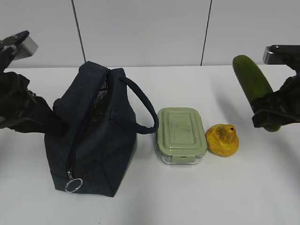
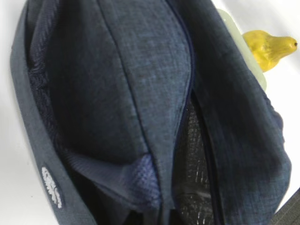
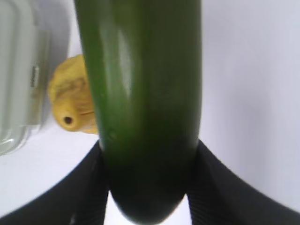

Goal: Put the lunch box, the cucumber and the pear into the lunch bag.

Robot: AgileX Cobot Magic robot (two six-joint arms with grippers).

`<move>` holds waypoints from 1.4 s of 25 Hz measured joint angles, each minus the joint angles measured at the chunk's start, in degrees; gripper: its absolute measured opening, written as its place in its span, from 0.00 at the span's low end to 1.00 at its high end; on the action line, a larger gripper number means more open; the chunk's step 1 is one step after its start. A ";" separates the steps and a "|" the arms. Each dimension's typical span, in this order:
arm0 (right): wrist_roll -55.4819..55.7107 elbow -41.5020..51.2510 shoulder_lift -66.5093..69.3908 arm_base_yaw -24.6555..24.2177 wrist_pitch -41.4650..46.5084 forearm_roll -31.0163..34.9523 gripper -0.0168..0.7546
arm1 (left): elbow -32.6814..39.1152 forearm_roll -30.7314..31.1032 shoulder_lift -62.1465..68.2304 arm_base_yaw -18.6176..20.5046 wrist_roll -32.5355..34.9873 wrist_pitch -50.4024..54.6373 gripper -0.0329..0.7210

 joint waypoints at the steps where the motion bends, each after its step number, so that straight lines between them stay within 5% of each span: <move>1: -1.31 0.00 -0.54 0.84 0.00 1.49 0.46 | 0.00 0.08 0.12 -0.05 0.00 -0.29 0.12; 15: -11.29 -17.19 2.09 25.04 -3.13 28.00 0.46 | 0.00 0.37 -1.65 -0.05 0.00 -2.07 0.05; 24: -12.74 -22.44 11.40 34.33 -6.82 32.97 0.46 | 0.00 -0.07 -1.65 -0.05 0.05 -2.96 0.04; 32: -12.82 -22.64 17.05 34.72 -5.50 32.83 0.46 | 0.00 -0.37 -1.65 -0.07 0.11 -3.67 0.04; 35: -9.73 -22.50 17.52 34.72 -3.21 27.95 0.46 | 0.00 -0.44 -1.65 -0.07 0.16 -3.94 0.04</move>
